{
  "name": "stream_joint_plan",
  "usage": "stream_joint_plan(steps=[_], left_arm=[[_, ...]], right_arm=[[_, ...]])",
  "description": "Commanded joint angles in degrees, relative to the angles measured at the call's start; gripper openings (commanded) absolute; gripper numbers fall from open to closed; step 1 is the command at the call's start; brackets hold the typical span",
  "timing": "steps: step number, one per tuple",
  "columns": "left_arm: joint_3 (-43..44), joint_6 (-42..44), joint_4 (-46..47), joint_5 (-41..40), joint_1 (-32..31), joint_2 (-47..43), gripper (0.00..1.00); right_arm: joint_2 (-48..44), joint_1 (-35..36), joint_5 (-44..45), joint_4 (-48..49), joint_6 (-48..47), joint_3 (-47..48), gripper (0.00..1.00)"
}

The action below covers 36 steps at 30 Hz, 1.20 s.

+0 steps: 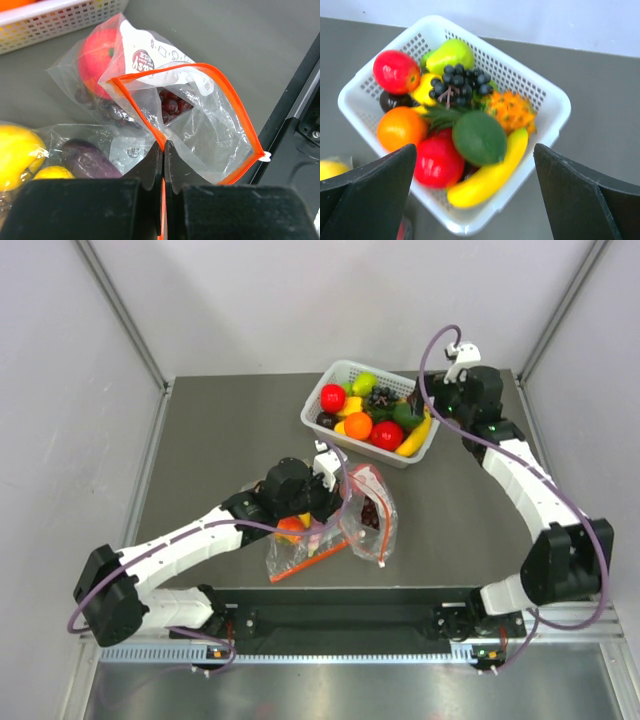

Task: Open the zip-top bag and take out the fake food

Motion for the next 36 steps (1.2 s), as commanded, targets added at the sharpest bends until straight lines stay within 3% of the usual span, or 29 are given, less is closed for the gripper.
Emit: stream_joint_plan(steps=[1,5,8,15,18,24,30,36], left_arm=[[0.4,-0.6,0.3,0.0,-0.1,-3.1,0.0],[1.6,-1.3,0.6,0.5,-0.1,-3.0,0.0],[2.7,-1.4,0.5,1.4,-0.2,-2.7,0.0],[3.9,-2.0,-0.1,1.2,-0.2,-2.6,0.0],[3.9,-2.4,0.3,1.0,-0.2,-2.7,0.0],[4.2,-2.8,0.5,1.2,-0.2,-2.2,0.0],[3.9,-3.0,0.5,1.1,-0.2,-2.9,0.0],[3.5,-2.9,0.4,1.9,-0.2,-3.3,0.0]], right_arm=[[-10.6,-0.4,0.2,1.3,0.6,-5.1,1.0],[-21.8,7.5,9.6,-1.6,1.1,-11.9,0.98],[-29.2,11.7,6.8,-5.3,2.8,-15.6,0.97],[-42.1,14.0,-25.6,-4.6,12.0,-25.0,0.9],[-43.2,17.6,-31.0,-1.0,15.9,-30.0,0.85],[-38.4,28.4,-23.0,-1.6,16.1,-32.9,0.8],[-29.6,29.2,-19.6,-1.3,17.3,-32.4,0.78],[-21.2,29.2,-7.4,-2.3,18.9,-31.6,0.79]])
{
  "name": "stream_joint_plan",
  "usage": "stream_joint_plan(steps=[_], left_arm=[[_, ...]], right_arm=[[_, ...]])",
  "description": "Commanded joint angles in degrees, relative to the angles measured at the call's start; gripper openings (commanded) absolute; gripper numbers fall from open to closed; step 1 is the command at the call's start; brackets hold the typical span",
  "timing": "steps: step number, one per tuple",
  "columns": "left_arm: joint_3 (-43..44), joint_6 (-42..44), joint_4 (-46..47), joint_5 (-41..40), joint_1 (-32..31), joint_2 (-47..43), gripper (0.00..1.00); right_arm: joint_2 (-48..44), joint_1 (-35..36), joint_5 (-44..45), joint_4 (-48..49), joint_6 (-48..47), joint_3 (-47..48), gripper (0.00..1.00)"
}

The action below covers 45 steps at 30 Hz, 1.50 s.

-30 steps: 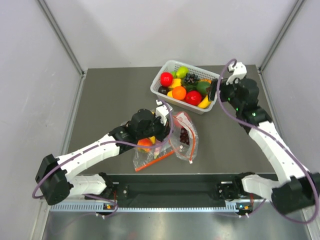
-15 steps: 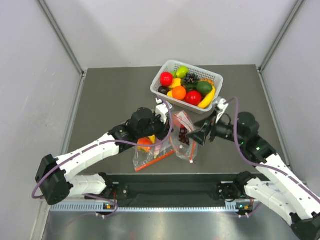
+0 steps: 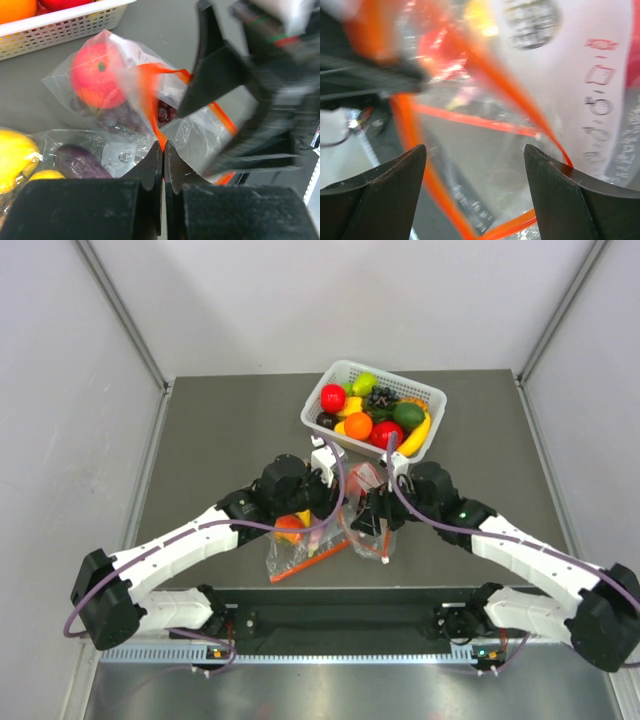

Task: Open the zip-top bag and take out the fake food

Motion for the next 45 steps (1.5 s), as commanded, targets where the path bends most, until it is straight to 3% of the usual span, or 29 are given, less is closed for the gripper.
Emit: stream_joint_plan(steps=[1,6,15,22,37,40,42,43,45], left_arm=[[1.5,0.1,1.4,1.1,-0.2,-1.8,0.0],[1.1,0.2,1.3,1.6,-0.2,-2.0,0.0],[1.2,0.0,4.1,7.1,-0.2,-0.7,0.0],[2.1,-0.1,4.7,9.2,-0.3,0.8,0.0],[0.1,-1.4,6.1,11.1,-0.4,-1.1,0.0],[-0.3,-1.4,6.1,11.0,-0.4,-1.6,0.0],[-0.6,-1.4,6.1,10.8,-0.4,-2.0,0.0],[-0.7,-1.4,6.1,10.7,-0.4,-2.1,0.0],[-1.0,-1.3,6.0,10.3,-0.4,-2.2,0.0]], right_arm=[[3.1,0.7,9.8,1.3,1.5,2.1,0.79],[4.8,1.2,22.8,0.6,1.6,2.6,0.8],[13.0,6.2,34.6,0.4,-1.2,6.8,0.79],[18.9,8.8,36.2,4.5,-2.0,7.9,0.67],[31.0,8.9,41.2,16.6,0.8,3.4,0.67],[33.4,9.0,43.1,17.2,0.5,3.9,0.56],[34.9,9.0,44.3,17.2,0.1,4.2,0.34],[35.3,9.0,44.5,17.2,-0.1,4.2,0.34],[34.8,8.9,44.7,16.9,-0.6,4.1,0.18]])
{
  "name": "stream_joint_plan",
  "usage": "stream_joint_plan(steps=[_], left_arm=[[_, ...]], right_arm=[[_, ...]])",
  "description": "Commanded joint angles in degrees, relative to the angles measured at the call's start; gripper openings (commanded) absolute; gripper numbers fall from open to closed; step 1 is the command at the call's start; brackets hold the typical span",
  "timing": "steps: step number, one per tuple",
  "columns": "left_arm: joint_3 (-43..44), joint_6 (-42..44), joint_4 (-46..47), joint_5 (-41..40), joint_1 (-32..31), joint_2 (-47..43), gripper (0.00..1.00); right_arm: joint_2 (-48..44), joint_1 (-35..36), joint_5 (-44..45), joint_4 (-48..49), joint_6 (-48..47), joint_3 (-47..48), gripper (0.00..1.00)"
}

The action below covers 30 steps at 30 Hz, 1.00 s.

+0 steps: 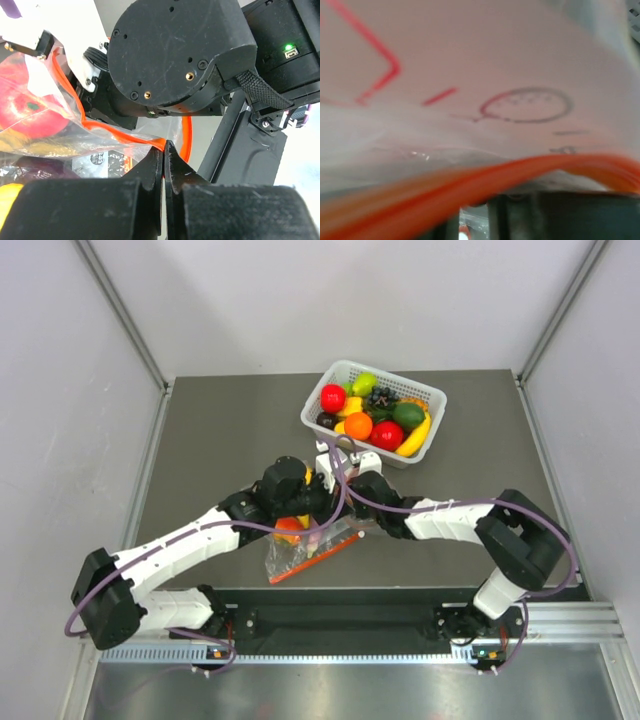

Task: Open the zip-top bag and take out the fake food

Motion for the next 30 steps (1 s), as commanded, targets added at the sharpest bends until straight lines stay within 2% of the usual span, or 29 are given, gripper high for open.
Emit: stream_joint_plan(steps=[1,4,7,11,15,22,29,30], left_arm=[[-0.2,0.1,5.0,1.5,-0.4,-2.5,0.0],[-0.5,0.1,4.6,-1.1,-0.4,-1.8,0.0],[-0.1,-0.1,2.9,-5.1,-0.4,-1.2,0.0],[0.5,-0.9,1.3,-12.9,-0.4,-0.6,0.0],[1.1,-2.2,1.1,-16.3,-0.3,0.7,0.0],[1.7,-3.0,2.2,-14.7,-0.2,4.7,0.0],[1.2,-3.5,4.5,-10.0,-0.3,5.6,0.0],[1.0,-3.7,5.0,-9.4,-0.3,5.2,0.12]], right_arm=[[2.2,0.2,3.1,-2.1,-0.8,-1.2,0.14],[-3.2,0.2,2.4,-3.3,-1.6,-2.8,0.05],[-8.5,0.3,0.6,-4.4,-2.1,-5.2,0.0],[-20.5,0.3,-5.1,-6.2,-3.5,-8.3,0.0],[-29.2,0.3,-10.2,-9.2,-4.7,-9.8,0.0],[-42.3,0.3,-11.4,-12.1,-2.8,-11.3,0.0],[-45.4,0.3,-9.2,-9.8,-1.0,-13.9,0.0],[-45.0,0.3,-8.9,-8.1,-0.8,-14.6,0.0]])
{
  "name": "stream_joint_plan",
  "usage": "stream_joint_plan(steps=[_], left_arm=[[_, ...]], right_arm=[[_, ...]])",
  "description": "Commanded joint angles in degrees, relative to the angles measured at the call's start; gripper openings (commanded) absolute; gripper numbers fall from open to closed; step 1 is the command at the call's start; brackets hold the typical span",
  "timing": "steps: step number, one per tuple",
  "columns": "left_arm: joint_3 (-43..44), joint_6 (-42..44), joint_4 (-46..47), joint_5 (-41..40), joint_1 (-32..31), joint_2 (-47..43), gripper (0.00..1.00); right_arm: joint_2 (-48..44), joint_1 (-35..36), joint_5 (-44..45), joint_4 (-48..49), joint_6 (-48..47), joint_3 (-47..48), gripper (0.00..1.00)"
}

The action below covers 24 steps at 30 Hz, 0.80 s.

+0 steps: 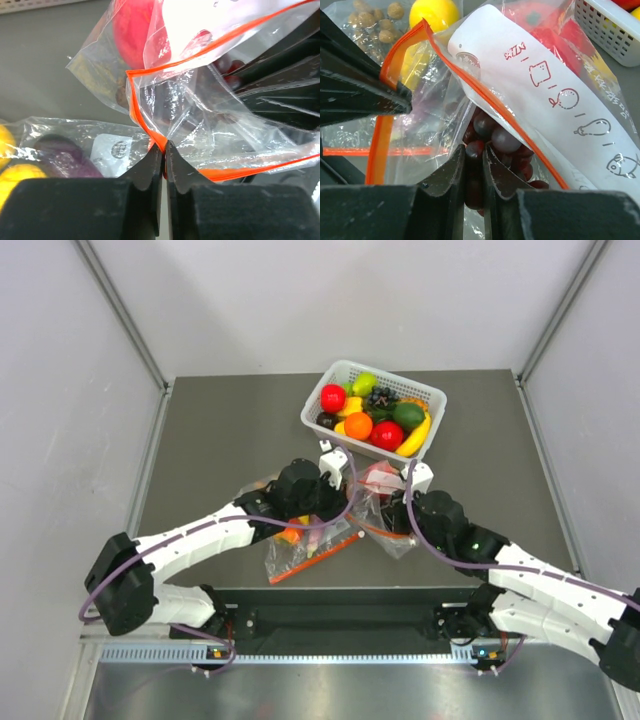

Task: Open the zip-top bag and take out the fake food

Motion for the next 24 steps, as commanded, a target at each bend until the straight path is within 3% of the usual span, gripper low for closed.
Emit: stream_joint_plan(steps=[1,2,3,6,14,18,24], left_arm=[[1.0,-0.5,4.0,3.1,0.3,-1.1,0.2],[0.3,-0.6,6.1,3.7,0.3,-1.5,0.31],[-0.2,-0.7,6.7,4.1,0.3,-2.6,0.5],[-3.0,-0.9,10.1,5.2,0.3,-6.1,0.75],[-16.6,-1.7,21.4,13.3,0.3,-16.0,0.91],[-22.9,-6.3,34.3,17.1,0.2,-19.8,0.94],[-22.9,-7.0,36.2,12.8,0.2,-12.0,0.93]], right_arm=[[0.1,0.3,1.3,6.5,1.5,-0.8,0.0],[0.8,0.2,2.2,7.0,1.9,-0.9,0.0],[1.1,0.2,2.5,8.3,2.2,-1.5,0.0],[2.5,-0.5,2.7,10.9,3.6,-1.6,0.0],[8.5,-5.9,0.3,13.3,5.8,3.3,0.0],[12.2,-9.1,-3.0,15.3,7.5,6.3,0.0],[13.3,-10.3,-9.2,18.7,11.3,8.2,0.0]])
